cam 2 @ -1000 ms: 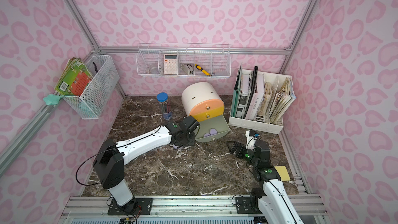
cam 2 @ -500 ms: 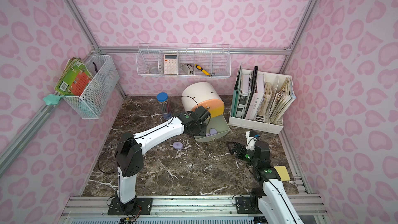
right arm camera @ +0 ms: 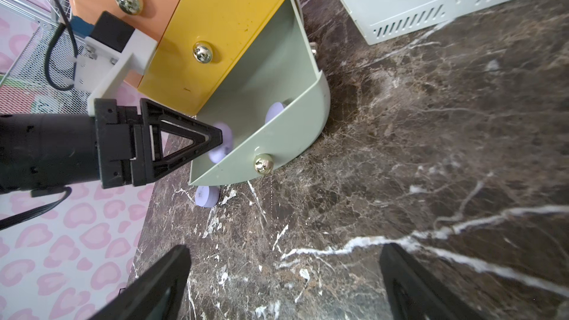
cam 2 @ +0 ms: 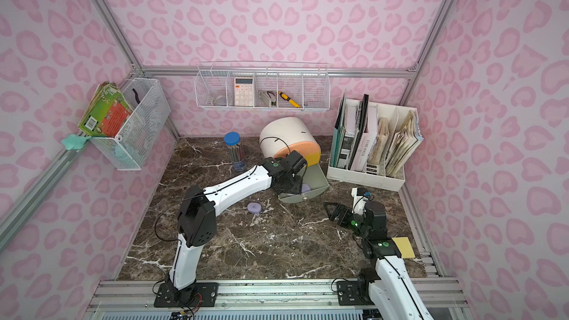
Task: Put the bluetooth earphones in the drawer according to color
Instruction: Place the bluetooth earphone in the drawer.
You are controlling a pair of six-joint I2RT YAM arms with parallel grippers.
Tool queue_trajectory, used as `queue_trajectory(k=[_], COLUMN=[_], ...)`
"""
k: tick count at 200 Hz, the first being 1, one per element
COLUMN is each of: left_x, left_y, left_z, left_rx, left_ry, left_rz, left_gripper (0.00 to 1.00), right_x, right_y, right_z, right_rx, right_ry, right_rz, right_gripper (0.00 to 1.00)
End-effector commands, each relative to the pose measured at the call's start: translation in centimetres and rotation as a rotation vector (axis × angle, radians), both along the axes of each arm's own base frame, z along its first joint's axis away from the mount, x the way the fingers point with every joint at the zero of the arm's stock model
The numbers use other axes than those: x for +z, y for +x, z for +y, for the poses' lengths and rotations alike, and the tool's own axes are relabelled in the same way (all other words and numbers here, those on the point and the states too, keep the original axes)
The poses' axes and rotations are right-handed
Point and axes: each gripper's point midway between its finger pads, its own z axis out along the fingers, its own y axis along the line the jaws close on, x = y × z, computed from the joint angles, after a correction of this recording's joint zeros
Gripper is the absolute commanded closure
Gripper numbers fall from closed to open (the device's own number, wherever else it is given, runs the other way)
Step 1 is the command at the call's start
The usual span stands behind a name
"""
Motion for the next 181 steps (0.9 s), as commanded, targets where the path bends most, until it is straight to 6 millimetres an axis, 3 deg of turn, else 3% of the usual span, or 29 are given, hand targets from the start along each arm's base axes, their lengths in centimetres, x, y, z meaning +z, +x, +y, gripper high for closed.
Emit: queue_trajectory(k=[1,40,99,138,181], left_x=[1.6,3.8,3.9,0.7,-2.2], left_y=[-1.0,-2.7,-5.1,-6.5,-6.2], left_z=[0.0,1.5,7.8,12.0,14.5], left_rx=[-0.02,-0.002,0.122,0.206,0.27], left_ry=[-0.021,-0.045,0.005,0.037,0.036], left_rz=[0.001,-0.038,-0.084,-0.027,0.039], left_gripper=[0.24,0.17,0.09,0.09,0.1], right_x=[0.1,-0.3,-0.5,-0.2,-0.3], right_y=[0.1,0.1,0.0,0.1,0.1], right_z=[0.1,0.2,0.4,0.3,0.3], right_rx=[0.01,0.018,0.04,0.038,0.035], right_ry=[0.007,0.021,0.08,0.101,0.114], right_rz=[-0.007,0.015,0.057,0.045,0.044], right_gripper=[0.01,0.01,0.02,0.01,0.01])
